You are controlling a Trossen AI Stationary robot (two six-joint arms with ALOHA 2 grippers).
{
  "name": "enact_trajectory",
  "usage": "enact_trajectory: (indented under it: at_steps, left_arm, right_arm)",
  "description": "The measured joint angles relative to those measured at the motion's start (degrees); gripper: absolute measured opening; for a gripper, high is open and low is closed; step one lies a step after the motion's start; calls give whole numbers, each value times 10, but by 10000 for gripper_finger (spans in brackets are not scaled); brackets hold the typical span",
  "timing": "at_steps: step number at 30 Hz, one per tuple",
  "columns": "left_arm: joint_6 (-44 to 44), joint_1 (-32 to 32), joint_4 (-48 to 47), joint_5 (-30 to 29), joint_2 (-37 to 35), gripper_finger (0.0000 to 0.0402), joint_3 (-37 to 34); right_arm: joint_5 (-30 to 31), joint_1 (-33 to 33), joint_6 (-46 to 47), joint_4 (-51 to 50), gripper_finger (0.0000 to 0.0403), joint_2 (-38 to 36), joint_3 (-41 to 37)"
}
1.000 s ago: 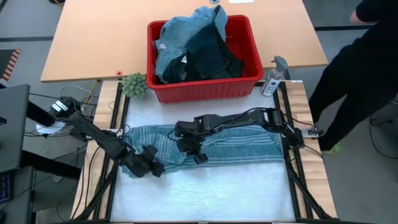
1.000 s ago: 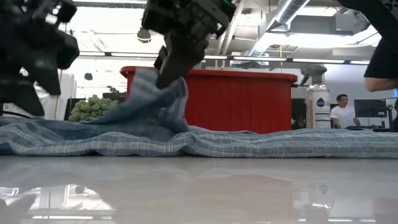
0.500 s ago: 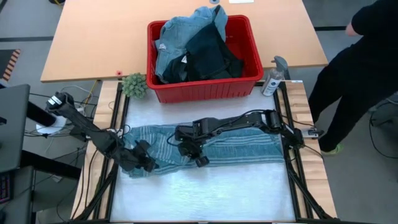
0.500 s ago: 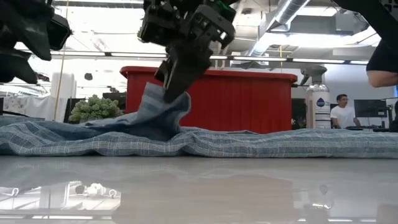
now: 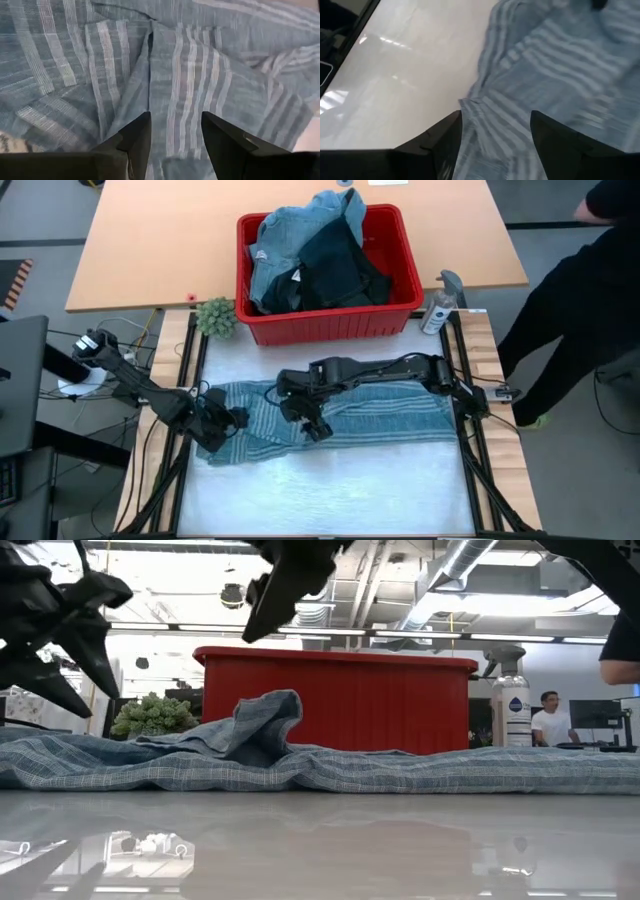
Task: Fold Laundry from Bin
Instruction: Fold the blue polo shirt
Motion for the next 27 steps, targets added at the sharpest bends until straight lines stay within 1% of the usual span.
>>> enact_trajectory:
  at_steps: [5,8,10,12,14,18,24,27]
  left_arm:
    - [42,28,49,4,19,162,0]
    - [93,46,99,17,20,162,0]
    - [112,59,98,28,21,162,0]
    - [114,72,73,45,25,162,0]
    - [114,80,66,49,32,162,0]
    - [120,89,83,57,49,162,0]
    - [121,97,92,80,102,162,0]
    - [120,97,113,79,114,162,0]
  right_arm:
    - [6,-10,7,-31,260,-1,48]
    - [6,-15,11,-42,260,-1,60]
    - [6,-17,12,-43,260,-1,61]
    - [6,-21,19,-47,260,-1,61]
    - [6,-22,29,-53,260,-1,61]
    - [5,-23,30,-55,260,-1,61]
    - [4,-23,39,-55,260,-1,61]
    - [4,-23,45,-56,260,-1,61]
